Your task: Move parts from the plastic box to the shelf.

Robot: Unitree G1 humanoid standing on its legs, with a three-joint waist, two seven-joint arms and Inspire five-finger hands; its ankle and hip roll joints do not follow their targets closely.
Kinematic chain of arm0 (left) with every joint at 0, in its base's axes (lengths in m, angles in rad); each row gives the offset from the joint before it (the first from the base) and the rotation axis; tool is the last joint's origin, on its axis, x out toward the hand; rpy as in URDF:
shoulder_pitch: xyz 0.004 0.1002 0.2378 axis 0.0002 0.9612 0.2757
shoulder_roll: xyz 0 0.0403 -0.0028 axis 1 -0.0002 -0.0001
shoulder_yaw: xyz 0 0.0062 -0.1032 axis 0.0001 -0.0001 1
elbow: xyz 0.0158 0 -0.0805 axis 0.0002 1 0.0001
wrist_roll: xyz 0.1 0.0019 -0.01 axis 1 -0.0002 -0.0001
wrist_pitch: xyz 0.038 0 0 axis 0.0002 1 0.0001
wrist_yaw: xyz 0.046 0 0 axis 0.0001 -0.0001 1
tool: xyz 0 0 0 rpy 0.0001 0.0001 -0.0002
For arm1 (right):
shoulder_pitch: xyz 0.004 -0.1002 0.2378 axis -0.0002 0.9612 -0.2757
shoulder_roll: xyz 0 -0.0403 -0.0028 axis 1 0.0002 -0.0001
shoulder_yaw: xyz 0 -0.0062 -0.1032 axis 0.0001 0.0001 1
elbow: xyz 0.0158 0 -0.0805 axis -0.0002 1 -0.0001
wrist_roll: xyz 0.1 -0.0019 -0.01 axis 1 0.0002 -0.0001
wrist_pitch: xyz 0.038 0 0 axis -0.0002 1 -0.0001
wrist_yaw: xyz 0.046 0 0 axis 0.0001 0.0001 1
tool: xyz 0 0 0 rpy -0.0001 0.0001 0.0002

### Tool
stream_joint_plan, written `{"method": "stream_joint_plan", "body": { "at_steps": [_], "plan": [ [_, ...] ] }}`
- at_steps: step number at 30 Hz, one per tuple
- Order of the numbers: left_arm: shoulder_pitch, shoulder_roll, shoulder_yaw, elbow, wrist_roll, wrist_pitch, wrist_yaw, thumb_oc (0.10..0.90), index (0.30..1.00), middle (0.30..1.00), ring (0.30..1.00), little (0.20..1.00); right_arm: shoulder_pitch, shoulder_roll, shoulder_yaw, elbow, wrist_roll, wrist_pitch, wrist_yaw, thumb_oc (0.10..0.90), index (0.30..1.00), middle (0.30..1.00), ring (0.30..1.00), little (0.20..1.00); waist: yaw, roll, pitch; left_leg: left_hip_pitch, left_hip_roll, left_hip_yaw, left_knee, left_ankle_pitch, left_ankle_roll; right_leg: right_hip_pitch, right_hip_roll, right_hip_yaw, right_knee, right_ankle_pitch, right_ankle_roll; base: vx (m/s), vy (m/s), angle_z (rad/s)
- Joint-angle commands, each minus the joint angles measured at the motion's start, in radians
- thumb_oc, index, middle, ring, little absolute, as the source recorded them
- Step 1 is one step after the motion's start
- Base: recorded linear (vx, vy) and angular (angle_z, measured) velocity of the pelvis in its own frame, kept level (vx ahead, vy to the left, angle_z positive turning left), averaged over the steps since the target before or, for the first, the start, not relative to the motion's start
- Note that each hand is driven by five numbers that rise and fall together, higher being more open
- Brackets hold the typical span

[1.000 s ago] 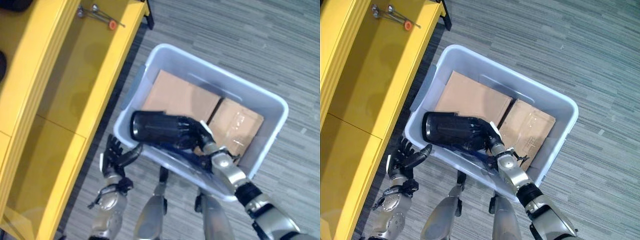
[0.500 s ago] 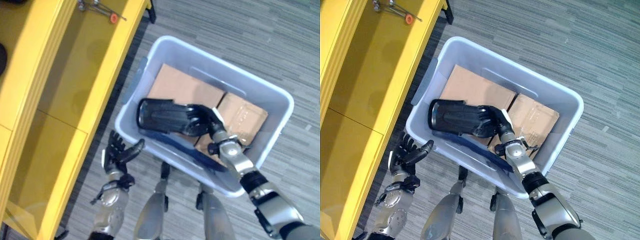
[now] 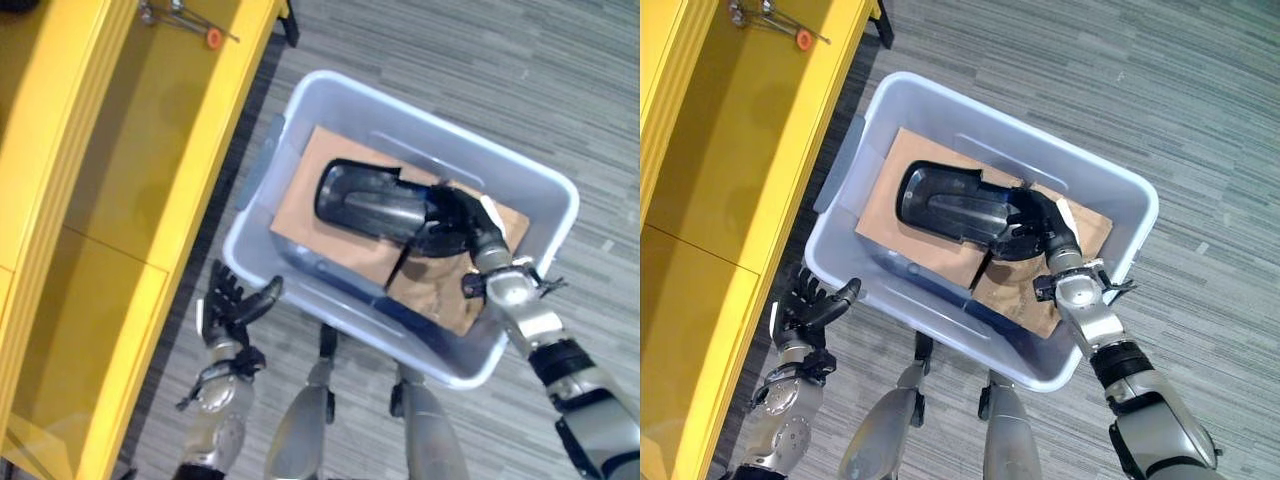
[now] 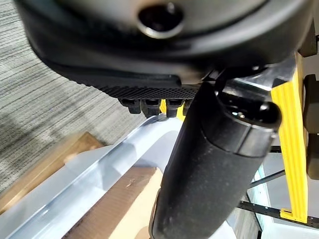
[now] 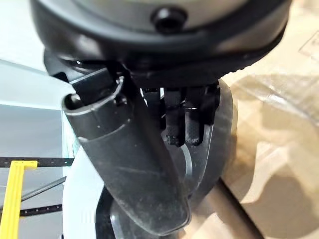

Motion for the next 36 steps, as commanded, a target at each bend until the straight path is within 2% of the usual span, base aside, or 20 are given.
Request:
{"method": "stream_joint_plan", "body": {
  "at_steps": [1, 7, 14, 23, 25, 31, 32, 35, 36],
  "plan": [
    [0.014, 0.060, 0.047, -0.100, -0.005, -0.082, -0.022, 0.900, 1.000, 1.000, 1.000, 1.000, -0.060, -0.079, 0.018, -0.015, -0.048, -0.032, -0.007, 0.900, 1.000, 1.000, 1.000, 1.000, -0.019, -0.013, -0.076, -0.004, -0.036, 0.068, -0.004, -0.012, 0.023, 0.032, -0.030, 0.051, 0.190, -0.253, 0.075, 0.00, -0.009, 0.03],
    [0.018, 0.068, 0.058, -0.104, -0.008, -0.080, -0.021, 0.900, 1.000, 1.000, 1.000, 1.000, -0.053, -0.106, 0.002, -0.112, -0.053, -0.040, -0.005, 0.900, 1.000, 1.000, 1.000, 1.000, -0.022, -0.020, -0.089, 0.004, -0.037, 0.069, -0.004, -0.015, 0.025, 0.040, -0.031, 0.055, 0.189, -0.252, 0.076, 0.00, 0.000, 0.00],
    [0.017, 0.072, 0.073, -0.105, -0.003, -0.070, -0.025, 0.900, 1.000, 1.000, 1.000, 1.000, 0.017, -0.101, -0.035, -0.249, -0.072, -0.049, 0.015, 0.900, 1.000, 1.000, 1.000, 1.000, -0.027, -0.027, -0.101, 0.011, -0.036, 0.068, -0.004, -0.017, 0.028, 0.046, -0.030, 0.058, 0.188, -0.248, 0.078, 0.00, 0.000, 0.00],
    [0.017, 0.061, 0.081, -0.105, 0.009, -0.057, -0.021, 0.900, 1.000, 1.000, 1.000, 1.000, 0.141, -0.010, -0.085, -0.412, -0.103, -0.075, 0.036, 0.900, 1.000, 1.000, 1.000, 1.000, -0.038, -0.030, -0.111, 0.015, -0.036, 0.067, -0.004, -0.020, 0.033, 0.051, -0.032, 0.055, 0.186, -0.244, 0.080, 0.00, 0.000, 0.00],
    [0.020, 0.055, 0.086, -0.106, 0.015, -0.053, -0.015, 0.900, 1.000, 1.000, 1.000, 1.000, 0.177, 0.014, -0.096, -0.452, -0.141, -0.085, 0.033, 0.900, 1.000, 1.000, 1.000, 1.000, -0.042, -0.031, -0.111, 0.016, -0.036, 0.069, -0.004, -0.020, 0.035, 0.050, -0.032, 0.058, 0.187, -0.244, 0.080, 0.00, 0.000, 0.00],
    [0.028, 0.051, 0.105, -0.114, 0.037, -0.049, -0.008, 0.900, 1.000, 1.000, 1.000, 1.000, 0.241, 0.016, -0.128, -0.526, -0.282, -0.101, 0.013, 0.900, 1.000, 1.000, 1.000, 1.000, -0.051, -0.035, -0.108, 0.016, -0.036, 0.072, -0.004, -0.022, 0.038, 0.049, -0.029, 0.060, 0.189, -0.245, 0.080, 0.00, 0.000, 0.00],
    [0.028, 0.052, 0.110, -0.118, 0.045, -0.047, -0.005, 0.900, 1.000, 1.000, 1.000, 1.000, 0.243, 0.007, -0.129, -0.543, -0.356, -0.095, 0.003, 0.900, 1.000, 1.000, 1.000, 1.000, -0.052, -0.036, -0.106, 0.015, -0.036, 0.074, -0.004, -0.022, 0.038, 0.047, -0.028, 0.060, 0.190, -0.245, 0.080, 0.00, 0.000, 0.00],
    [0.031, 0.051, 0.117, -0.121, 0.054, -0.050, 0.000, 0.900, 1.000, 1.000, 1.000, 1.000, 0.258, 0.007, -0.136, -0.571, -0.401, -0.107, -0.008, 0.900, 1.000, 1.000, 1.000, 1.000, -0.054, -0.038, -0.105, 0.015, -0.034, 0.075, -0.004, -0.022, 0.038, 0.045, -0.027, 0.062, 0.192, -0.245, 0.080, 0.00, 0.000, 0.00],
    [0.034, 0.052, 0.121, -0.129, 0.067, -0.051, 0.008, 0.900, 1.000, 1.000, 1.000, 1.000, 0.267, -0.008, -0.143, -0.588, -0.527, -0.106, -0.045, 0.900, 1.000, 1.000, 1.000, 1.000, -0.054, -0.040, -0.103, 0.015, -0.033, 0.076, -0.004, -0.022, 0.038, 0.044, -0.026, 0.063, 0.193, -0.247, 0.080, 0.00, 0.000, 0.00]
  ]
}}
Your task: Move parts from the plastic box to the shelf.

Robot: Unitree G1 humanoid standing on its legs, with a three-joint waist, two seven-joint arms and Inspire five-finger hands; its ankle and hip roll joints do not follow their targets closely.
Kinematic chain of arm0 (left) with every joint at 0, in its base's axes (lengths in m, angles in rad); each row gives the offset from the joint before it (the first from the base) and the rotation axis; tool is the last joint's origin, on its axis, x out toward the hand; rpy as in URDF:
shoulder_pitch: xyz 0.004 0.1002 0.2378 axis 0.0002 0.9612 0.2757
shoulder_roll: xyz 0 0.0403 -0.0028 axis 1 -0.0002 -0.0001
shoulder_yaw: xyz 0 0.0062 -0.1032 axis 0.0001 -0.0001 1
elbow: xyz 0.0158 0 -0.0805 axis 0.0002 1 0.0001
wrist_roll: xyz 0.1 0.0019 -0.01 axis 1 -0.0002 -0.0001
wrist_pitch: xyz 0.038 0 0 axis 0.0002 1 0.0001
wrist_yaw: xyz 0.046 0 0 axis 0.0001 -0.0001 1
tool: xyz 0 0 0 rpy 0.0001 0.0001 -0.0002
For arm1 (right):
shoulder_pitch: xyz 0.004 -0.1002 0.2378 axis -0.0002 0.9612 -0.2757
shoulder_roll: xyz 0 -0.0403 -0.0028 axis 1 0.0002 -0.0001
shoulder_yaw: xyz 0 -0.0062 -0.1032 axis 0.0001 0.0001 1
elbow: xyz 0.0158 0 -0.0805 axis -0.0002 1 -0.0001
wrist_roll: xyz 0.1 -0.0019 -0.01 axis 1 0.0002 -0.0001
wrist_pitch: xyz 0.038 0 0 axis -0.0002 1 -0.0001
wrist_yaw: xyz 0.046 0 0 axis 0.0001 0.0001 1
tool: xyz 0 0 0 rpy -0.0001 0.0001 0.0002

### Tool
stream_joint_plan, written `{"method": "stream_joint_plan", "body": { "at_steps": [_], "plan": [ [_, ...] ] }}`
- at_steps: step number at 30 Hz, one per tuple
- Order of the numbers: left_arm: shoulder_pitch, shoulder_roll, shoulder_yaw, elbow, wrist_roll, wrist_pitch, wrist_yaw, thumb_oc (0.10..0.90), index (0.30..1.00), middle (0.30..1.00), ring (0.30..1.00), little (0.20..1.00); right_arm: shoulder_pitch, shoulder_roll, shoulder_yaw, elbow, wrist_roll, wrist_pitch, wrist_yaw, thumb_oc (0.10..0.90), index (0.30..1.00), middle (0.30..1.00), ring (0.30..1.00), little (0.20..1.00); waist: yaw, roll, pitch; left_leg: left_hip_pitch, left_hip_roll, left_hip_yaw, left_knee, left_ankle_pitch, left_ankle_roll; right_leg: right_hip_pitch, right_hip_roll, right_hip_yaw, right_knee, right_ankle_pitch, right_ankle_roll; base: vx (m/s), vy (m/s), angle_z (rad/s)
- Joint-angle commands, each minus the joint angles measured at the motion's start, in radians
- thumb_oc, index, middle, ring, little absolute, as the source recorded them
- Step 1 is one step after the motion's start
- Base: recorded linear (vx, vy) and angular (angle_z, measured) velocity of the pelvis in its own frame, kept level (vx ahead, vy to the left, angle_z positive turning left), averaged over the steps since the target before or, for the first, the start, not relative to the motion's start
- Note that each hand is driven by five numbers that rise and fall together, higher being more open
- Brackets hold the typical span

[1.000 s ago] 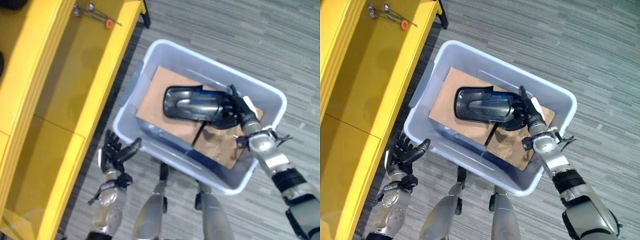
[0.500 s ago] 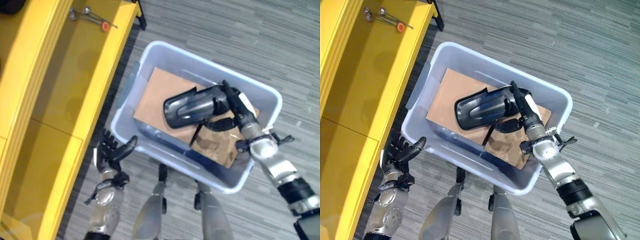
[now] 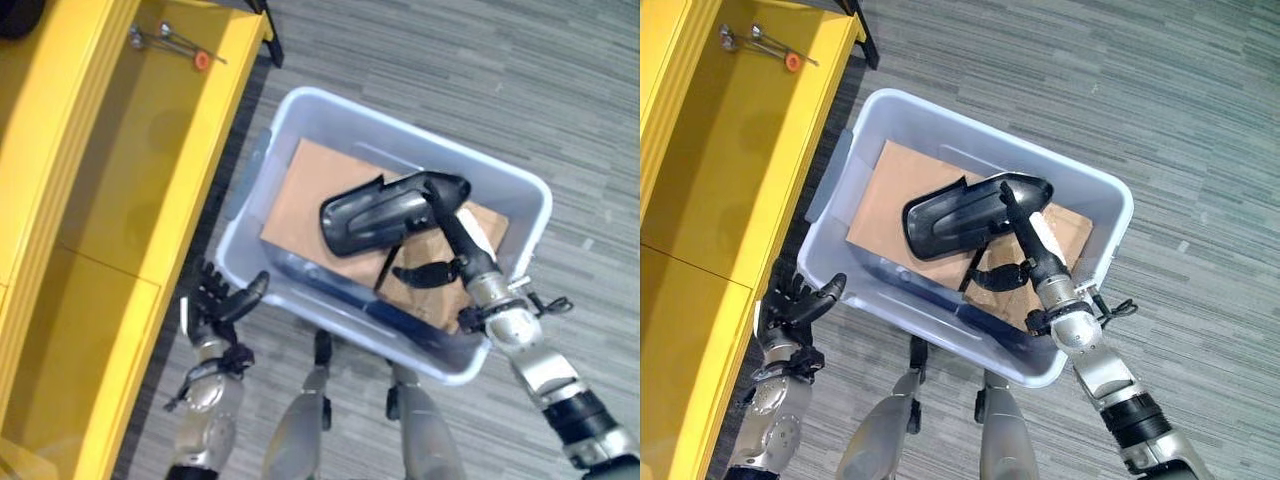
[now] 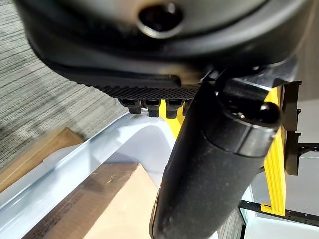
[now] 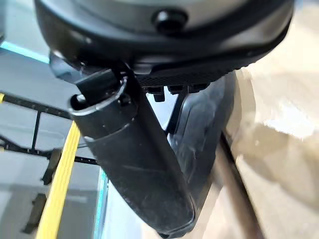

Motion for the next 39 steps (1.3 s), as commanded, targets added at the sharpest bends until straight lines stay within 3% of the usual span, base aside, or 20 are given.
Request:
{"method": "stream_joint_plan", "body": {
  "at_steps": [1, 6, 11, 17, 24, 39],
  "plan": [
    [0.029, 0.046, 0.048, -0.106, 0.066, -0.067, 0.009, 0.900, 1.000, 1.000, 1.000, 1.000, -0.053, -0.021, -0.036, -0.106, -0.225, -0.120, -0.090, 0.900, 1.000, 1.000, 1.000, 1.000, -0.004, -0.026, -0.099, -0.010, -0.033, 0.077, -0.003, -0.023, 0.036, 0.017, -0.026, 0.060, 0.193, -0.249, 0.081, 0.00, 0.000, 0.00],
    [0.024, 0.055, 0.041, -0.126, 0.097, -0.080, 0.027, 0.900, 1.000, 1.000, 1.000, 1.000, -0.098, -0.070, -0.006, -0.071, -0.519, -0.092, -0.168, 0.900, 1.000, 1.000, 1.000, 1.000, 0.000, -0.030, -0.095, -0.012, -0.030, 0.073, -0.003, -0.021, 0.035, 0.012, -0.023, 0.060, 0.199, -0.253, 0.080, 0.00, 0.000, 0.00],
    [0.015, 0.058, 0.029, -0.135, 0.109, -0.090, 0.035, 0.900, 1.000, 1.000, 1.000, 1.000, -0.139, -0.095, 0.020, -0.053, -0.662, -0.079, -0.220, 0.900, 1.000, 1.000, 1.000, 1.000, 0.008, -0.028, -0.088, -0.016, -0.031, 0.065, -0.003, -0.017, 0.034, 0.007, -0.022, 0.055, 0.209, -0.258, 0.079, 0.00, 0.000, 0.00],
    [0.003, 0.063, 0.018, -0.136, 0.103, -0.096, 0.035, 0.900, 1.000, 1.000, 1.000, 1.000, -0.198, -0.098, 0.092, 0.000, -0.719, -0.063, -0.204, 0.900, 1.000, 1.000, 1.000, 1.000, 0.021, -0.031, -0.077, -0.019, -0.030, 0.058, -0.001, -0.014, 0.036, 0.002, -0.021, 0.048, 0.221, -0.263, 0.077, -0.02, 0.001, 0.00],
    [-0.010, 0.053, 0.001, -0.127, 0.094, -0.102, 0.037, 0.900, 1.000, 1.000, 1.000, 1.000, -0.268, -0.040, 0.170, 0.088, -0.705, -0.050, -0.194, 0.900, 1.000, 1.000, 1.000, 1.000, 0.036, -0.034, -0.062, -0.027, -0.031, 0.053, 0.003, -0.010, 0.036, -0.005, -0.020, 0.043, 0.230, -0.264, 0.072, -0.01, 0.000, 0.00],
    [-0.020, 0.035, -0.009, -0.116, 0.092, -0.109, 0.054, 0.900, 1.000, 1.000, 1.000, 1.000, -0.287, 0.046, 0.211, 0.218, -0.649, -0.026, -0.204, 0.900, 1.000, 1.000, 1.000, 1.000, 0.043, -0.022, -0.035, -0.036, -0.037, 0.042, 0.007, -0.007, 0.037, -0.022, -0.017, 0.038, 0.258, -0.276, 0.067, 0.00, 0.000, 0.00]
  ]
}}
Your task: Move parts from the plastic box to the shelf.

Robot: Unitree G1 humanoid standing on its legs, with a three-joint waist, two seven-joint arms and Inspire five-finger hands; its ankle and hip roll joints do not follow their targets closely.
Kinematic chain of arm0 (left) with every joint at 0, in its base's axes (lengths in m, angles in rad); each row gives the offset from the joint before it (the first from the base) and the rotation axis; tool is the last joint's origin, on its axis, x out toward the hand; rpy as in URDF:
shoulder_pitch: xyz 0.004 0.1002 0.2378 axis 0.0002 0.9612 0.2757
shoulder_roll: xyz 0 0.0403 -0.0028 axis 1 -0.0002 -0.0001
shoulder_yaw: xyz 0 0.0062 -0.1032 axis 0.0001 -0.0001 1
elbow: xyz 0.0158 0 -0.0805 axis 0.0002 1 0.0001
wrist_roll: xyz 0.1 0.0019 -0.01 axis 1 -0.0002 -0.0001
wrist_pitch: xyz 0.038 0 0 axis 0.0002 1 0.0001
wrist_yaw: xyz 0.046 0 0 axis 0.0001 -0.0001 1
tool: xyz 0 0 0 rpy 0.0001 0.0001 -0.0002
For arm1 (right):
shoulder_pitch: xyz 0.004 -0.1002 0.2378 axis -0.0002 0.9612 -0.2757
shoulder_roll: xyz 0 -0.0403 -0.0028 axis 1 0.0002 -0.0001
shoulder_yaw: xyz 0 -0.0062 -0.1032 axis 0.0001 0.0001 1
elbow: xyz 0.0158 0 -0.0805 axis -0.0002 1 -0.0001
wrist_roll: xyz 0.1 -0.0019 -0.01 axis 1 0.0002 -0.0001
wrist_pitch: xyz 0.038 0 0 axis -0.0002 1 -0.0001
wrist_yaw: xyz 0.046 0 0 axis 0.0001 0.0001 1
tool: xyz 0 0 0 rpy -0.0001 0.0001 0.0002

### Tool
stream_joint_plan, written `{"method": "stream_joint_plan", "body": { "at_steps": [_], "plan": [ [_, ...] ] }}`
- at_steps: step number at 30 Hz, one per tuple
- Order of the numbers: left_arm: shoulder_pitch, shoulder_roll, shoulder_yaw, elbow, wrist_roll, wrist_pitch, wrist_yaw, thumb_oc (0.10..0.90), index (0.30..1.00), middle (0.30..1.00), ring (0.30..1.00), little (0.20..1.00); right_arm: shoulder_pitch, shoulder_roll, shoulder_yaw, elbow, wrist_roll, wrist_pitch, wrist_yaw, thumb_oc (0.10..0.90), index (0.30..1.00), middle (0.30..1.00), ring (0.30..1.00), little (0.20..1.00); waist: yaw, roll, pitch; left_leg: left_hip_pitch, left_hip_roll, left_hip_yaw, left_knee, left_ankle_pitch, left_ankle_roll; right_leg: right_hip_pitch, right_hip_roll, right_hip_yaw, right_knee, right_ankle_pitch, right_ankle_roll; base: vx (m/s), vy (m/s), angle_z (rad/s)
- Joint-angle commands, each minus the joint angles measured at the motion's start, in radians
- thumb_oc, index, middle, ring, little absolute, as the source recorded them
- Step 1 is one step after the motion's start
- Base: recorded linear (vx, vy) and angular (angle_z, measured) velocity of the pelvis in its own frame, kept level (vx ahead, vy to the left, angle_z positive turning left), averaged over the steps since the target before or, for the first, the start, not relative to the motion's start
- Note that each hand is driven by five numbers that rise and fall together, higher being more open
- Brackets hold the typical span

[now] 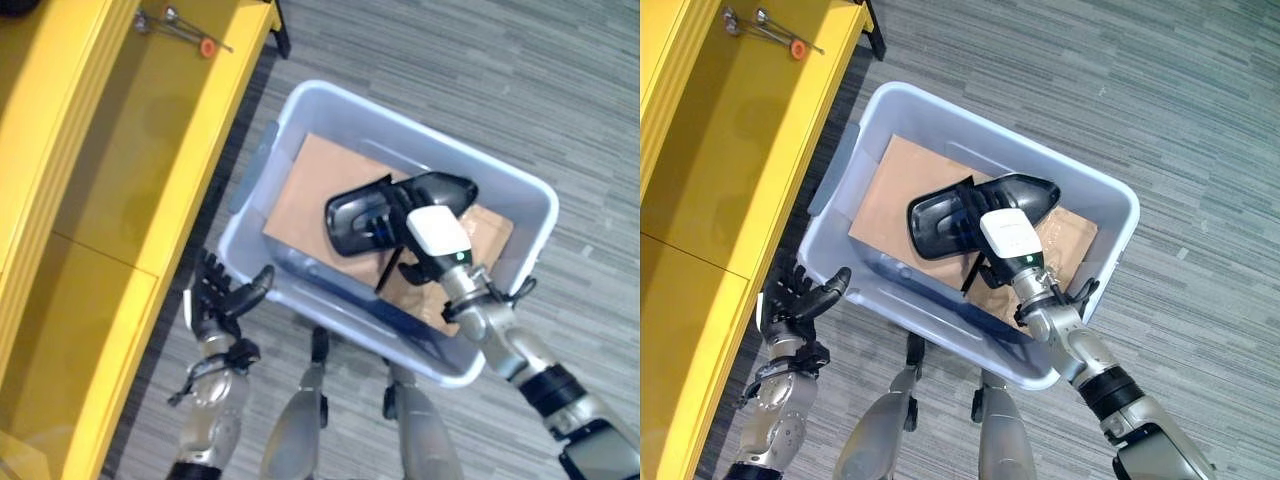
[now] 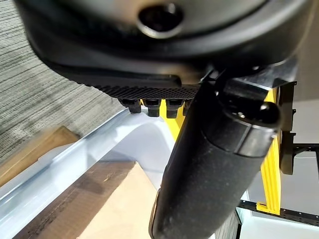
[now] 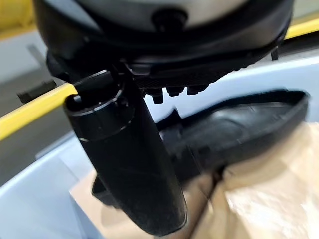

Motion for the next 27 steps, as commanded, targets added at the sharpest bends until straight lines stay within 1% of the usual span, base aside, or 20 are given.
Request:
{"method": "stream_joint_plan", "body": {
  "at_steps": [1, 8, 11, 12, 15, 16, 18, 19, 21, 22, 23, 25, 26, 27],
  "plan": [
    [-0.008, 0.034, 0.031, -0.081, 0.048, -0.097, 0.013, 0.900, 1.000, 1.000, 1.000, 1.000, -0.108, 0.005, 0.004, -0.044, 0.031, -0.022, -0.060, 0.900, 1.000, 1.000, 1.000, 1.000, 0.009, -0.002, -0.033, -0.023, -0.038, 0.050, 0.008, -0.009, 0.039, -0.014, -0.017, 0.046, 0.262, -0.275, 0.066, 0.00, 0.000, 0.00],
    [-0.011, 0.036, 0.026, -0.078, 0.047, -0.111, 0.016, 0.900, 1.000, 1.000, 1.000, 1.000, -0.162, 0.010, 0.048, 0.062, 0.022, 0.000, -0.068, 0.900, 1.000, 1.000, 1.000, 1.000, 0.021, 0.008, 0.010, -0.070, -0.044, 0.033, 0.067, -0.020, 0.042, -0.054, -0.018, 0.034, 0.324, -0.291, 0.057, -0.02, -0.024, 0.09],
    [-0.010, 0.041, 0.016, -0.081, 0.041, -0.115, 0.010, 0.900, 1.000, 1.000, 1.000, 1.000, -0.192, -0.002, 0.069, 0.113, 0.009, 0.013, -0.072, 0.900, 1.000, 1.000, 1.000, 1.000, 0.030, 0.018, 0.031, -0.103, -0.046, 0.021, 0.089, -0.019, 0.042, -0.082, -0.019, 0.023, 0.360, -0.304, 0.052, -0.03, -0.063, 0.11],
    [-0.007, 0.044, 0.008, -0.080, 0.038, -0.117, 0.007, 0.900, 1.000, 1.000, 1.000, 1.000, -0.215, -0.003, 0.078, 0.133, 0.004, 0.018, -0.082, 0.900, 1.000, 1.000, 1.000, 1.000, 0.034, 0.022, 0.031, -0.142, -0.048, 0.011, 0.112, -0.021, 0.043, -0.119, -0.019, 0.014, 0.387, -0.311, 0.049, -0.03, -0.096, 0.18],
    [-0.009, 0.048, -0.002, -0.080, 0.037, -0.119, 0.011, 0.900, 1.000, 1.000, 1.000, 1.000, -0.248, 0.004, 0.095, 0.161, 0.007, 0.026, -0.094, 0.900, 1.000, 1.000, 1.000, 1.000, 0.044, 0.028, 0.031, -0.197, -0.050, 0.000, 0.144, -0.026, 0.043, -0.170, -0.025, -0.001, 0.425, -0.322, 0.045, -0.02, -0.074, 0.17],
    [-0.014, 0.055, -0.009, -0.082, 0.033, -0.122, 0.009, 0.900, 1.000, 1.000, 1.000, 1.000, -0.270, 0.006, 0.111, 0.188, 0.004, 0.033, -0.097, 0.900, 1.000, 1.000, 1.000, 1.000, 0.050, 0.034, 0.031, -0.252, -0.055, -0.010, 0.187, -0.036, 0.043, -0.214, -0.029, -0.009, 0.462, -0.334, 0.041, -0.02, -0.078, 0.14],
    [-0.014, 0.057, -0.009, -0.085, 0.034, -0.124, 0.009, 0.900, 1.000, 1.000, 1.000, 1.000, -0.281, 0.005, 0.118, 0.198, 0.003, 0.036, -0.099, 0.900, 1.000, 1.000, 1.000, 1.000, 0.049, 0.035, 0.031, -0.282, -0.059, -0.013, 0.215, -0.045, 0.043, -0.240, -0.031, -0.010, 0.487, -0.340, 0.039, -0.02, -0.052, 0.12],
    [-0.019, 0.060, -0.011, -0.083, 0.033, -0.125, 0.012, 0.900, 1.000, 1.000, 1.000, 1.000, -0.297, 0.004, 0.125, 0.211, -0.002, 0.039, -0.103, 0.900, 1.000, 1.000, 1.000, 1.000, 0.052, 0.036, 0.031, -0.330, -0.068, -0.019, 0.262, -0.062, 0.043, -0.284, -0.032, -0.011, 0.534, -0.353, 0.034, -0.02, -0.032, 0.15],
    [-0.023, 0.062, -0.011, -0.082, 0.032, -0.124, 0.011, 0.900, 1.000, 1.000, 1.000, 1.000, -0.301, 0.009, 0.133, 0.225, -0.004, 0.041, -0.100, 0.900, 1.000, 1.000, 1.000, 1.000, 0.053, 0.035, 0.031, -0.365, -0.074, -0.024, 0.303, -0.079, 0.045, -0.318, -0.033, -0.009, 0.581, -0.370, 0.028, 0.00, -0.042, 0.13],
    [-0.025, 0.062, -0.014, -0.083, 0.033, -0.124, 0.012, 0.900, 1.000, 1.000, 1.000, 1.000, -0.301, 0.011, 0.139, 0.236, -0.008, 0.046, -0.096, 0.900, 1.000, 1.000, 1.000, 1.000, 0.056, 0.038, 0.031, -0.402, -0.078, -0.031, 0.335, -0.090, 0.048, -0.351, -0.039, -0.014, 0.624, -0.383, 0.025, 0.01, -0.037, 0.11],
    [-0.026, 0.062, -0.013, -0.083, 0.033, -0.123, 0.012, 0.900, 1.000, 1.000, 1.000, 1.000, -0.303, 0.011, 0.140, 0.237, -0.007, 0.046, -0.097, 0.900, 1.000, 1.000, 1.000, 1.000, 0.054, 0.036, 0.031, -0.409, -0.080, -0.031, 0.344, -0.093, 0.048, -0.358, -0.042, -0.014, 0.633, -0.387, 0.025, 0.01, -0.047, 0.11],
    [-0.023, 0.062, -0.017, -0.087, 0.032, -0.120, 0.013, 0.900, 1.000, 1.000, 1.000, 1.000, -0.310, 0.016, 0.157, 0.266, -0.016, 0.050, -0.092, 0.900, 1.000, 1.000, 1.000, 1.000, 0.057, 0.042, 0.031, -0.444, -0.088, -0.039, 0.380, -0.108, 0.050, -0.389, -0.052, -0.021, 0.678, -0.410, 0.021, 0.03, -0.039, 0.11],
    [-0.017, 0.062, -0.027, -0.087, 0.030, -0.120, 0.012, 0.900, 1.000, 1.000, 1.000, 1.000, -0.312, 0.026, 0.164, 0.302, -0.014, 0.056, -0.091, 0.900, 1.000, 1.000, 1.000, 1.000, 0.058, 0.044, 0.031, -0.460, -0.095, -0.048, 0.394, -0.115, 0.052, -0.408, -0.058, -0.024, 0.708, -0.425, 0.021, 0.05, -0.043, 0.10],
    [-0.015, 0.063, -0.030, -0.087, 0.030, -0.119, 0.011, 0.900, 1.000, 1.000, 1.000, 1.000, -0.317, 0.030, 0.174, 0.330, -0.019, 0.062, -0.088, 0.900, 1.000, 1.000, 1.000, 1.000, 0.062, 0.046, 0.031, -0.474, -0.098, -0.053, 0.400, -0.116, 0.052, -0.420, -0.061, -0.027, 0.719, -0.427, 0.022, 0.05, -0.046, 0.06]
  ]
}}
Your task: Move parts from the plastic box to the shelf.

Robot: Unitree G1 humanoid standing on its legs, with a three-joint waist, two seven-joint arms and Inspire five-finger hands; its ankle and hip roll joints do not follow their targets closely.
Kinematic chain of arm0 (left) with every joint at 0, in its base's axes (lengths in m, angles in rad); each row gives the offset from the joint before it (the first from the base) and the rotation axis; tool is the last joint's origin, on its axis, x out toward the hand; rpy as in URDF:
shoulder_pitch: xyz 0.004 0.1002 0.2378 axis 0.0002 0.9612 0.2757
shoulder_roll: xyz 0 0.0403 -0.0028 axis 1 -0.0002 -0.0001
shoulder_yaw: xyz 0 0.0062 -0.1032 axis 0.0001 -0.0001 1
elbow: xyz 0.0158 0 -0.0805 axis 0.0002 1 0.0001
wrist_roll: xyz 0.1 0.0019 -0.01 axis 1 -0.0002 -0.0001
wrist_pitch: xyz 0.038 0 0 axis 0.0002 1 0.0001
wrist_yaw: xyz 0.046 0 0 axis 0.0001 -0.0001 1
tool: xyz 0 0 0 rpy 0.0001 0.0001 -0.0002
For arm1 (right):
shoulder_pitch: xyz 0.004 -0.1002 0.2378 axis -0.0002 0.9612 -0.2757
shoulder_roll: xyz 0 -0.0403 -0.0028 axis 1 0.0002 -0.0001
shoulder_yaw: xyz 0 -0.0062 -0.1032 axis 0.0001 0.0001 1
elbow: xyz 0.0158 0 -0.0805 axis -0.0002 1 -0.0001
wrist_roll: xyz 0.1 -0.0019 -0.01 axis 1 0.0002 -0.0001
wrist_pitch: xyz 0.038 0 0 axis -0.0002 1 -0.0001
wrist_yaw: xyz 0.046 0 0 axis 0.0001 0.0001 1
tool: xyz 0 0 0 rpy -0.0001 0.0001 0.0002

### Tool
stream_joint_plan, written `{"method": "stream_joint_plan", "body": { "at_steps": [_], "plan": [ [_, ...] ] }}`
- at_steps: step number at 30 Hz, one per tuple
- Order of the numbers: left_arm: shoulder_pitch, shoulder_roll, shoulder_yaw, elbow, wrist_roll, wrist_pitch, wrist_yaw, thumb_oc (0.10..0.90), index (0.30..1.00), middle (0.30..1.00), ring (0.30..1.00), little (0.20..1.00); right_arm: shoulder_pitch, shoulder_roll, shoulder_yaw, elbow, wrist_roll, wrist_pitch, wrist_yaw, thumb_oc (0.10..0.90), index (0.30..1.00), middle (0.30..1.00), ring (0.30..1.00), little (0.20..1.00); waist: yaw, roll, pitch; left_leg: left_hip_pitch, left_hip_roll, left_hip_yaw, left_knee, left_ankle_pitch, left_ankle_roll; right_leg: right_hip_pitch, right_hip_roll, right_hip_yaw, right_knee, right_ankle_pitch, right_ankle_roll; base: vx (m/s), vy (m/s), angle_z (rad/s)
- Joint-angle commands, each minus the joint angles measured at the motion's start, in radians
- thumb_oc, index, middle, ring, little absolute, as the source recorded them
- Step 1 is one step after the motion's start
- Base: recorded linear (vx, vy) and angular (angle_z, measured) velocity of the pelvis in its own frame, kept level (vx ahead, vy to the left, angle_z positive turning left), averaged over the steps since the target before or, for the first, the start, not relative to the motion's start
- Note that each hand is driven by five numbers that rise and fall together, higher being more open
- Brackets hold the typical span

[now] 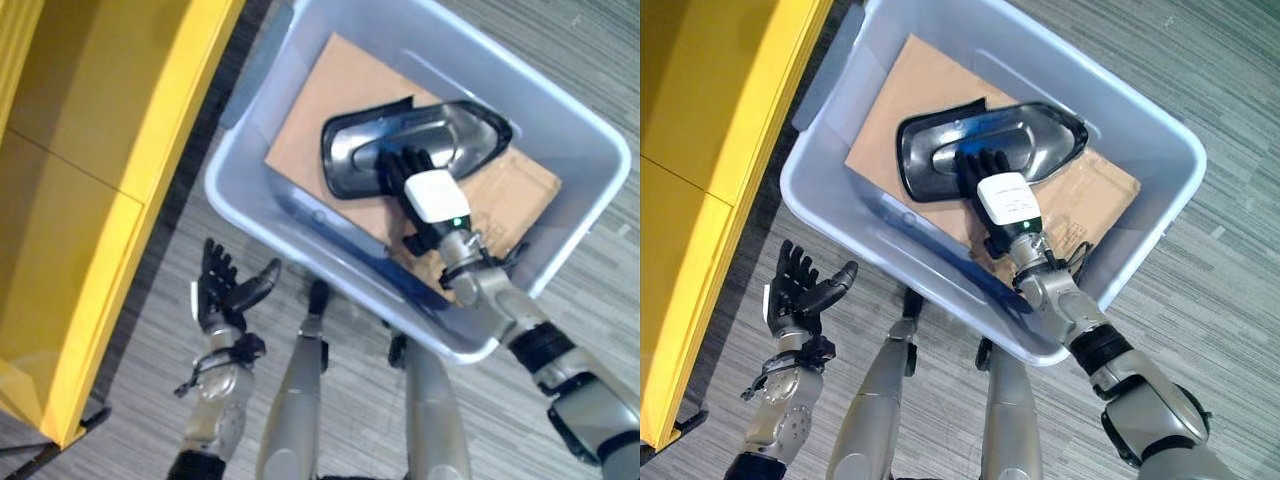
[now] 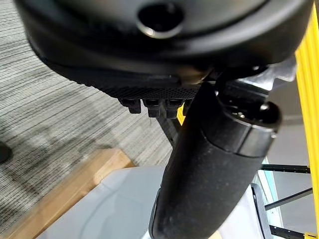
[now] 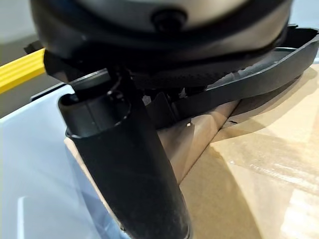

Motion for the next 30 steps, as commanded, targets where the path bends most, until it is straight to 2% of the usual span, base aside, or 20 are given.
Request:
{"method": "stream_joint_plan", "body": {
  "at_steps": [1, 2, 3, 4, 10, 19, 30],
  "plan": [
    [0.029, 0.049, 0.017, -0.134, 0.030, -0.070, 0.009, 0.900, 1.000, 1.000, 1.000, 1.000, -0.061, 0.022, 0.075, 0.164, -0.034, 0.039, -0.002, 0.900, 1.000, 1.000, 1.000, 1.000, 0.041, 0.049, -0.020, -0.004, -0.081, 0.055, -0.054, 0.013, 0.074, 0.036, -0.027, 0.048, 0.177, -0.190, 0.059, 0.02, -0.040, 0.06],
    [0.027, 0.049, 0.014, -0.133, 0.030, -0.068, 0.009, 0.900, 1.000, 1.000, 1.000, 1.000, -0.063, 0.028, 0.079, 0.190, -0.033, 0.046, 0.000, 0.900, 1.000, 1.000, 1.000, 1.000, 0.044, 0.051, -0.020, -0.008, -0.082, 0.051, -0.053, 0.014, 0.074, 0.033, -0.030, 0.045, 0.182, -0.193, 0.059, 0.02, -0.024, 0.09],
    [0.027, 0.049, 0.015, -0.133, 0.030, -0.068, 0.009, 0.900, 1.000, 1.000, 1.000, 1.000, -0.064, 0.029, 0.080, 0.192, -0.032, 0.046, -0.002, 0.688, 0.704, 0.704, 0.704, 0.704, 0.043, 0.051, -0.020, -0.009, -0.083, 0.051, -0.052, 0.014, 0.073, 0.033, -0.031, 0.044, 0.183, -0.194, 0.059, 0.03, -0.033, 0.10],
    [0.024, 0.049, 0.008, -0.135, 0.028, -0.069, 0.006, 0.900, 1.000, 1.000, 1.000, 1.000, -0.069, 0.038, 0.094, 0.245, -0.040, 0.059, 0.008, 0.400, 0.300, 0.300, 0.300, 0.300, 0.046, 0.053, -0.020, -0.013, -0.085, 0.044, -0.049, 0.013, 0.074, 0.028, -0.033, 0.042, 0.189, -0.201, 0.057, 0.02, -0.021, 0.12],
    [0.010, 0.048, -0.003, -0.139, 0.023, -0.071, 0.000, 0.900, 1.000, 1.000, 1.000, 1.000, -0.071, 0.065, 0.113, 0.348, -0.031, 0.077, 0.011, 0.400, 0.300, 0.300, 0.300, 0.300, 0.048, 0.056, -0.020, -0.002, -0.091, 0.039, -0.057, 0.012, 0.074, 0.039, -0.041, 0.033, 0.192, -0.208, 0.058, 0.02, -0.003, 0.04],
    [-0.010, 0.045, -0.006, -0.150, 0.028, -0.073, 0.004, 0.900, 1.000, 1.000, 1.000, 1.000, -0.039, 0.096, 0.099, 0.366, -0.041, 0.094, 0.000, 0.400, 0.300, 0.300, 0.300, 0.300, 0.038, 0.047, -0.020, 0.060, -0.086, 0.043, -0.103, 0.020, 0.072, 0.089, -0.038, 0.034, 0.150, -0.197, 0.060, 0.00, 0.012, 0.07],
    [-0.036, 0.041, -0.005, -0.148, 0.030, -0.063, -0.005, 0.900, 1.000, 1.000, 1.000, 1.000, 0.015, 0.106, 0.072, 0.371, -0.034, 0.096, -0.004, 0.400, 0.300, 0.300, 0.300, 0.300, 0.029, 0.036, -0.020, 0.207, -0.062, 0.051, -0.217, 0.060, 0.065, 0.218, -0.021, 0.044, 0.031, -0.151, 0.071, -0.01, 0.013, 0.03]
  ]
}}
